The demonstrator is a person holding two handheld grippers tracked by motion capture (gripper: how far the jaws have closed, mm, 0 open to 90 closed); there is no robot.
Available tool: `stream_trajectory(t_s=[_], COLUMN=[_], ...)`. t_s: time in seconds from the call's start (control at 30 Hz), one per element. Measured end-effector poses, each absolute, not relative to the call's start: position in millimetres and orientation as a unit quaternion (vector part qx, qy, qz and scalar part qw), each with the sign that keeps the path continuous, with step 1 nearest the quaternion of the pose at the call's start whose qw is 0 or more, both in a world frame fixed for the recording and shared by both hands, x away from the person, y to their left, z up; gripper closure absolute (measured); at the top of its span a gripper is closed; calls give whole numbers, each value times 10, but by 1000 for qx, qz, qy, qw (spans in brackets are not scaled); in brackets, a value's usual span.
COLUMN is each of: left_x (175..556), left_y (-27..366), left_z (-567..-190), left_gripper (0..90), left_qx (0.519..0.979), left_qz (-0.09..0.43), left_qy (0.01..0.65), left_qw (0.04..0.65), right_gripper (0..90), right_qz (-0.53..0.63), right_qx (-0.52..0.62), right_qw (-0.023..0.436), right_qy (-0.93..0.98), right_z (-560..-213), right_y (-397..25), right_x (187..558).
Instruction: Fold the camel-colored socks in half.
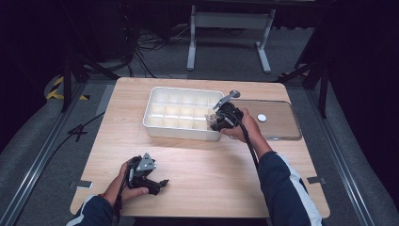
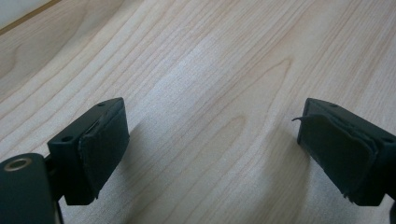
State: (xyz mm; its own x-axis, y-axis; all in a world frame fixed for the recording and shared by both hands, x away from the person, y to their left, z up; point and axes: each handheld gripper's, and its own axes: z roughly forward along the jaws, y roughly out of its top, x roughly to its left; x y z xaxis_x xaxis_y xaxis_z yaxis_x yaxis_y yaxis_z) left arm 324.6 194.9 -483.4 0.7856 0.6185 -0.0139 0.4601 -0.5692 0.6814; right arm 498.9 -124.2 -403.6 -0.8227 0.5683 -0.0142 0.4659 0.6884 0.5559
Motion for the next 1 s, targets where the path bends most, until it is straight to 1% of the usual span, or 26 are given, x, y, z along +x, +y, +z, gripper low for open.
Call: stream_trajectory(t_s=[0.2,0.33,0.4,0.43,0.5,0.53,0.57,0.6,0.63,0.67,0.77,0.9,1.0], left_x=[3241,3240,3240,3240,3240,3240,3240,3239,3239,3240,3240,3241,3240], left_y=[1949,1948,1948,1948,1950,1949,1948,1948,1948,1949,1949,1949,1948], left_z=[-4832,-4835,-4834,-4834,-4831,-4832,-4834,-4834,-4835,-4833,-4832,-4832,-4835], left_gripper=[92,92,92,92,92,92,92,92,92,92,92,92,92], left_qx=[878,877,878,878,878,878,878,878,878,878,878,878,878], left_qz=[117,117,117,117,116,116,117,117,117,116,116,116,117], left_qy=[308,308,308,308,308,308,308,309,308,308,308,308,308], left_qw=[347,348,348,348,347,347,348,348,348,347,347,347,348], right_gripper=[458,385,385,391,406,469,585,644,695,723,754,763,772], right_qz=[321,329,320,318,320,309,305,306,305,305,289,269,238], right_qx=[295,294,301,312,325,330,326,318,317,311,297,279,257], right_qw=[114,118,130,138,135,130,115,101,98,92,89,99,84], right_qy=[893,890,889,884,880,882,888,892,893,896,906,916,933], right_z=[-3863,-3881,-3923,-3945,-3984,-4012,-4035,-4045,-4044,-4033,-4019,-4013,-4071], right_y=[-1313,-1235,-1201,-1198,-1208,-1215,-1218,-1226,-1229,-1238,-1238,-1208,-1115], right_x=[4978,4983,5012,5033,5069,5093,5104,5109,5108,5109,5100,5081,5078])
